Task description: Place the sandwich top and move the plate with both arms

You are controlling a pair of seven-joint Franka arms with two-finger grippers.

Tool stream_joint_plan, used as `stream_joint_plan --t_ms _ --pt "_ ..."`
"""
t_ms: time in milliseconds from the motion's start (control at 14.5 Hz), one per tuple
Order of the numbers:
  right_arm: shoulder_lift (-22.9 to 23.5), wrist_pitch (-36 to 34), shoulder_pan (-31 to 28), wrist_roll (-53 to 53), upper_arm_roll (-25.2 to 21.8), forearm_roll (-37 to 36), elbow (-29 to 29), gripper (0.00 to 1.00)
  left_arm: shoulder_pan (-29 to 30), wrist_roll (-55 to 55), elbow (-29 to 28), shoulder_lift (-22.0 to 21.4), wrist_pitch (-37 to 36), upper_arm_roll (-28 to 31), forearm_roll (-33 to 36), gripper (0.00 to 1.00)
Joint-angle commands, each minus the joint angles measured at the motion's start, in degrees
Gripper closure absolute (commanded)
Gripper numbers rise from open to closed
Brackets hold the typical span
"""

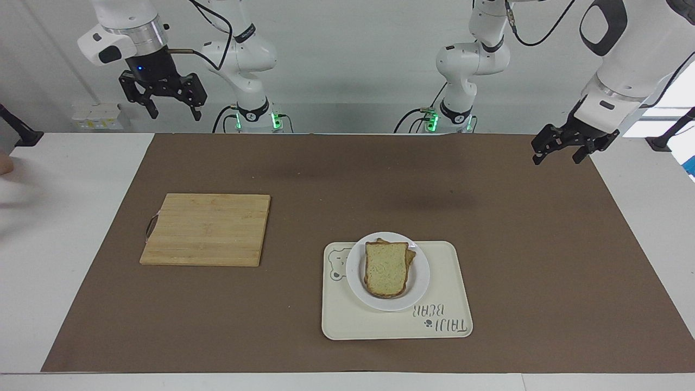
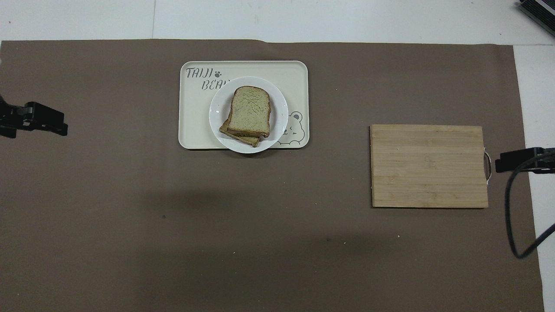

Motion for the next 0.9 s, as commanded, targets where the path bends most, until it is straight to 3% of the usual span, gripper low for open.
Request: stream_joint_plan --t_ms 0,829 --pt "-0.84 0.48 -0.28 -1.14 -0.22 1.33 -0.96 0.00 -0.68 0.88 -4.24 -3.70 0.44 0.53 1.27 0.00" --pt "-0.84 0.48 -0.28 -1.14 -0.22 1.24 -0.96 0.00 -0.33 0.79 -4.51 -3.79 0.09 0.44 0.83 0.00"
